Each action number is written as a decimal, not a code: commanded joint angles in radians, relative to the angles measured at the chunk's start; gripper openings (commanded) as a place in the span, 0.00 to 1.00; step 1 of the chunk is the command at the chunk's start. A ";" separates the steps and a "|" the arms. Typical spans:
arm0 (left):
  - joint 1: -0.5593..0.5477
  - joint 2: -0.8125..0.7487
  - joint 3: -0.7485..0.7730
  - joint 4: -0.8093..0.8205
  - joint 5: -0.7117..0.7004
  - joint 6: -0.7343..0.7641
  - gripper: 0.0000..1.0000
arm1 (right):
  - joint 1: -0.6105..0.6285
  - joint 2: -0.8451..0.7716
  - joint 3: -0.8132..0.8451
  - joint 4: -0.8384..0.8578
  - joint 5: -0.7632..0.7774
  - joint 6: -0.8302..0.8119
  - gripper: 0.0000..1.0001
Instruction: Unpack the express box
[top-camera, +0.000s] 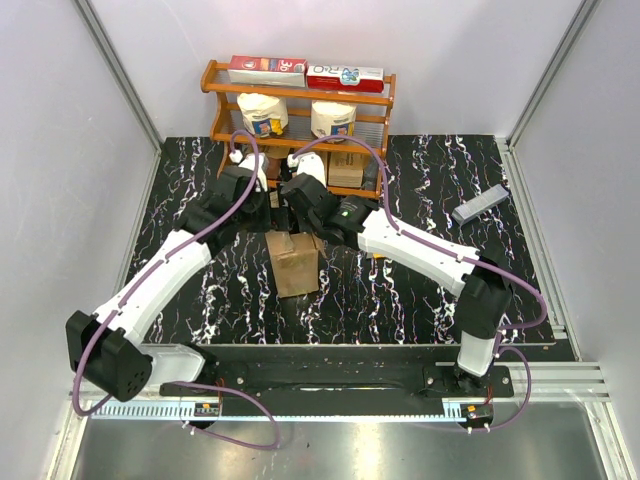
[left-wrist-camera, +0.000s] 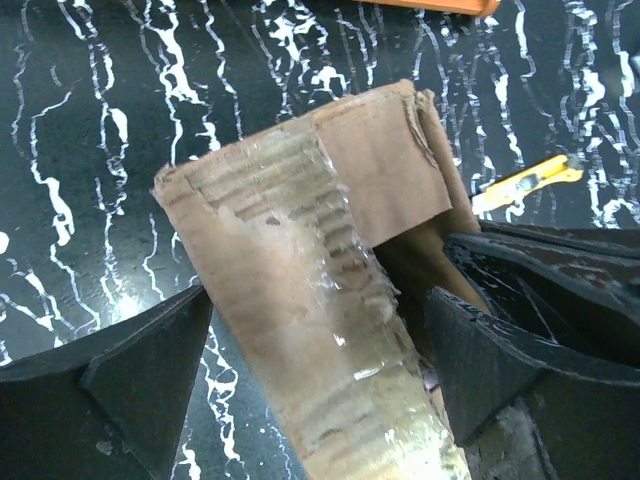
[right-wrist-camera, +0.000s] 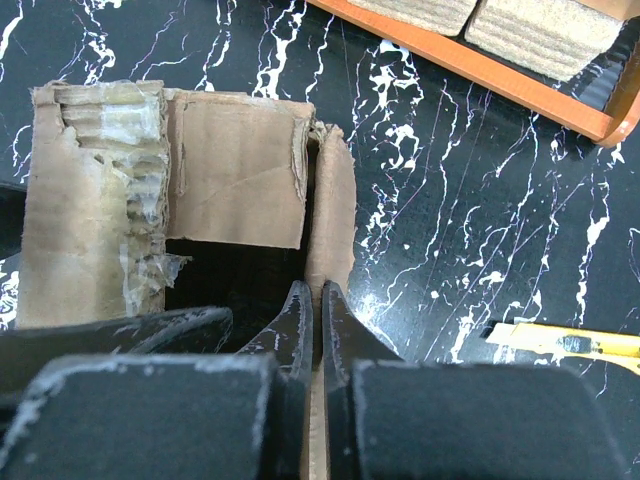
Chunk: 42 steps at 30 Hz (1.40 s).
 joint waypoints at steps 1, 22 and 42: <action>-0.031 0.051 0.092 -0.054 -0.156 -0.012 0.91 | 0.009 0.045 -0.016 -0.065 -0.038 0.029 0.00; 0.104 -0.248 -0.099 0.121 0.101 -0.021 0.68 | 0.002 0.045 -0.010 -0.107 0.029 0.080 0.00; 0.205 -0.484 -0.368 0.073 -0.061 -0.176 0.56 | -0.002 0.032 -0.004 -0.127 0.037 0.100 0.00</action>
